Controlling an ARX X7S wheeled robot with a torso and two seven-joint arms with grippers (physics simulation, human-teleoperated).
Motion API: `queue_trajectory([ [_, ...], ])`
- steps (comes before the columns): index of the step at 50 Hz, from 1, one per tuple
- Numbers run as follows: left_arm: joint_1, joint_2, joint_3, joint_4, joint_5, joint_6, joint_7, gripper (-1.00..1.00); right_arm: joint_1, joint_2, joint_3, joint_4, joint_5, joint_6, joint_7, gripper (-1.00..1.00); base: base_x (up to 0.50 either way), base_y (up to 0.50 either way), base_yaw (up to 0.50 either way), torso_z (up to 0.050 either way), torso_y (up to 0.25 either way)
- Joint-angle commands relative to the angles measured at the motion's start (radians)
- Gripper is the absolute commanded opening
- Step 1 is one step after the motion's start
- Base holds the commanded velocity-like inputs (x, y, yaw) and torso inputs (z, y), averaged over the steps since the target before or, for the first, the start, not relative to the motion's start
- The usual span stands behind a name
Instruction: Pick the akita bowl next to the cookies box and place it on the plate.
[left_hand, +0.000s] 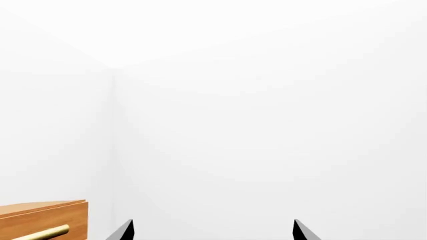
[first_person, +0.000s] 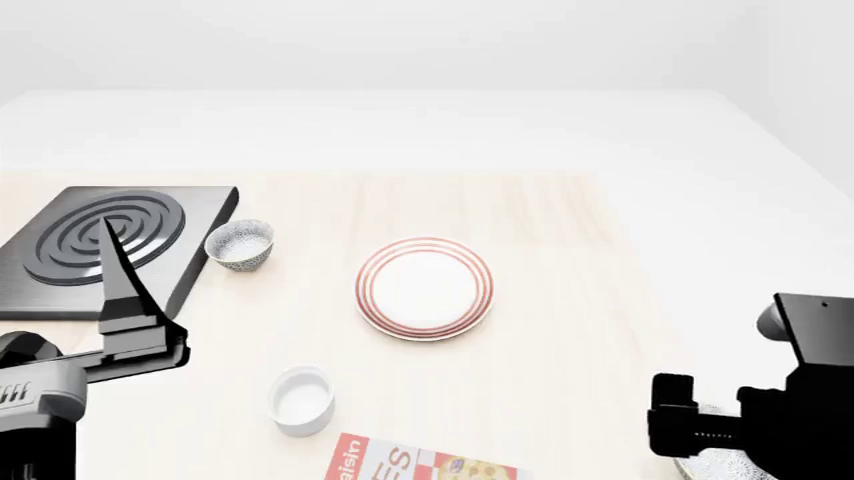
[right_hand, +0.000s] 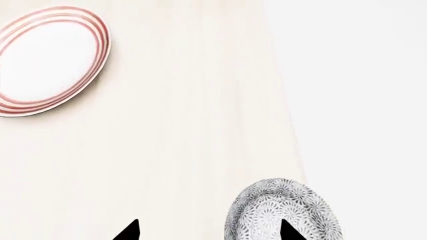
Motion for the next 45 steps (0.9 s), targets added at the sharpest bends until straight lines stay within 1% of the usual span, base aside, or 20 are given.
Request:
queue_trajectory([
  [1,0.000,-0.005,0.003,0.000,-0.003,-0.002,-0.007,1.00,-0.060,-0.016,0.002,0.030,-0.035,-0.003,-0.035,1.00,0.00,0.00,0.00,0.000,0.000],
  [15,0.001,-0.011,0.011,-0.004,-0.004,0.003,-0.014,1.00,-0.053,-0.065,-0.035,0.132,-0.180,0.013,-0.129,1.00,0.00,0.00,0.00,0.000,0.000],
  [20,0.001,-0.013,0.013,-0.008,-0.004,0.005,-0.016,1.00,-0.087,-0.081,-0.050,0.147,-0.228,0.011,-0.149,1.00,0.00,0.00,0.00,0.000,0.000],
  [22,0.003,-0.013,0.014,-0.010,-0.003,0.010,-0.017,1.00,-0.113,-0.096,-0.058,0.150,-0.278,0.006,-0.175,1.00,0.00,0.00,0.00,0.000,0.000],
  [28,0.003,-0.016,0.013,-0.009,-0.005,0.007,-0.020,1.00,-0.117,-0.119,-0.088,0.169,-0.362,0.005,-0.207,1.00,0.00,0.00,0.00,0.000,0.000],
  [33,0.004,-0.018,0.014,-0.006,-0.008,0.005,-0.023,1.00,-0.151,-0.127,-0.097,0.156,-0.387,-0.003,-0.214,1.00,0.00,0.00,0.00,0.000,0.000],
  [45,0.006,-0.023,0.014,-0.006,-0.013,0.006,-0.028,1.00,-0.160,-0.156,-0.130,0.173,-0.438,-0.006,-0.250,1.00,0.00,0.00,0.00,0.000,0.000],
])
